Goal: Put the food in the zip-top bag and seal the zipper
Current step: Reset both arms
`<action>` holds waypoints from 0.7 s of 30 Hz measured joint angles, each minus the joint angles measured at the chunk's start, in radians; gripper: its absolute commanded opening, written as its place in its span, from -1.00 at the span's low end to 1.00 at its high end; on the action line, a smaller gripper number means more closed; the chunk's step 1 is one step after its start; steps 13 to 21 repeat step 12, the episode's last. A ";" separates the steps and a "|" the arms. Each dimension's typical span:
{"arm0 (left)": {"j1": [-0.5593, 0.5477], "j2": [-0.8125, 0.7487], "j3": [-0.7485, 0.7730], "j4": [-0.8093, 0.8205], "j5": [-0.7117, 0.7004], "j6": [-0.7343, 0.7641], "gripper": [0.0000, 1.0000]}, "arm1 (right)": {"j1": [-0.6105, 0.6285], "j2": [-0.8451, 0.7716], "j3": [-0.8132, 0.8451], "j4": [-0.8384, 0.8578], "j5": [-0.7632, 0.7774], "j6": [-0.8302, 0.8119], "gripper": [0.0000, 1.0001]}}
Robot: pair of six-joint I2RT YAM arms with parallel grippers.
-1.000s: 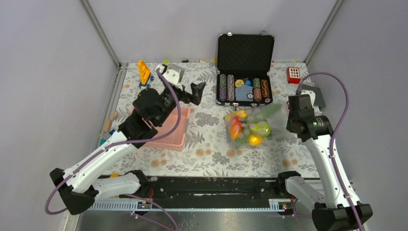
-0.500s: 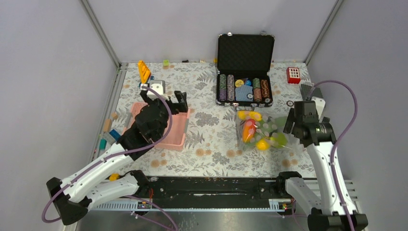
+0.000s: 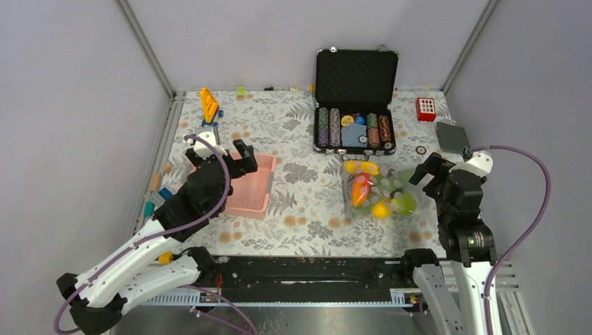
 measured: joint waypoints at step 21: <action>0.001 -0.042 0.002 -0.109 -0.027 -0.055 0.97 | 0.000 -0.021 -0.027 0.040 0.003 0.009 0.99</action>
